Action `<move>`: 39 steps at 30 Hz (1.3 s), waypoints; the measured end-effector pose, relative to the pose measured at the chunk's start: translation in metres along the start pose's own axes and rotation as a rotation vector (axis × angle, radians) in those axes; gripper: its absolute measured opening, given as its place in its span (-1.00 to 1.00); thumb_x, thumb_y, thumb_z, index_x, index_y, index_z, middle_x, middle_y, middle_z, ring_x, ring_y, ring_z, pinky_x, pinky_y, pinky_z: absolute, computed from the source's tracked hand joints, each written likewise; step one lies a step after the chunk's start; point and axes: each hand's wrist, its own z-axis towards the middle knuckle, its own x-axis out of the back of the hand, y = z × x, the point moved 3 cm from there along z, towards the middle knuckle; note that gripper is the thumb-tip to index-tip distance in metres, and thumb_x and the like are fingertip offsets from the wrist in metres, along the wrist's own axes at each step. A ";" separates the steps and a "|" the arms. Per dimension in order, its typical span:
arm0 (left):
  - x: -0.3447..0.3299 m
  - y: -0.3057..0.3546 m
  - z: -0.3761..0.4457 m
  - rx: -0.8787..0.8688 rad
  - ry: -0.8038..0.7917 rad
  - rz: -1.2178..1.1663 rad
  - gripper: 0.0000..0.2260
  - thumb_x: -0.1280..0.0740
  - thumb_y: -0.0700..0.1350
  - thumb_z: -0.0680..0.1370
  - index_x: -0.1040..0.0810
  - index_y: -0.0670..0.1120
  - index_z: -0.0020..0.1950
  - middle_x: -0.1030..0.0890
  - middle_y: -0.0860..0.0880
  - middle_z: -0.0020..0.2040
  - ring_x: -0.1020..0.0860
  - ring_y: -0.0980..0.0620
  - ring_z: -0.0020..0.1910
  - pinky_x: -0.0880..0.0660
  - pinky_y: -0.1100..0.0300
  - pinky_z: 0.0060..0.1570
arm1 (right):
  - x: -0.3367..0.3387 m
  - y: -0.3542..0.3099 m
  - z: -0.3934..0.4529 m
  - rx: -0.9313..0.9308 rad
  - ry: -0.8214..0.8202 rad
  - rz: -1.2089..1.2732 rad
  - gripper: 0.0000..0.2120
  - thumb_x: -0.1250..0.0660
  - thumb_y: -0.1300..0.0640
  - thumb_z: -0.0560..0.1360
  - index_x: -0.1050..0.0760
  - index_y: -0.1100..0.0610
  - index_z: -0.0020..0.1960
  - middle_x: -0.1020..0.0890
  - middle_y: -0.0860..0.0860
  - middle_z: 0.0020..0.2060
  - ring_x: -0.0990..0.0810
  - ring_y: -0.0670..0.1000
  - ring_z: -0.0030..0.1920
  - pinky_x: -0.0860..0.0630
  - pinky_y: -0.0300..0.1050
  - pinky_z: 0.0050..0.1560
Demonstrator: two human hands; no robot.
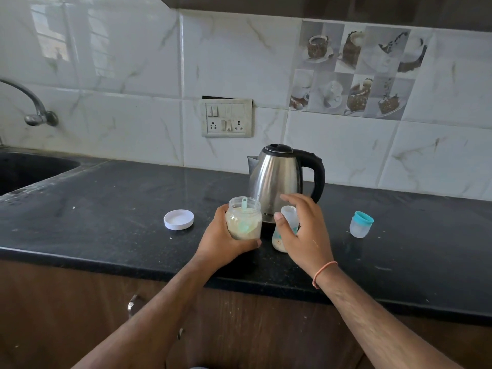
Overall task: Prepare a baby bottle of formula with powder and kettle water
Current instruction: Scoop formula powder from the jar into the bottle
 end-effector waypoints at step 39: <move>0.034 0.001 0.016 -0.256 0.492 0.221 -0.12 -0.54 0.13 0.56 -0.14 -0.08 0.73 -0.21 -0.06 0.70 -0.14 -0.08 0.73 -0.21 -0.13 0.67 | -0.001 0.031 -0.020 -0.332 -0.085 0.223 -0.20 -0.64 -0.05 0.48 -0.28 -0.13 0.59 -0.57 -0.23 0.25 -0.67 -0.12 0.13 -0.64 -0.24 0.08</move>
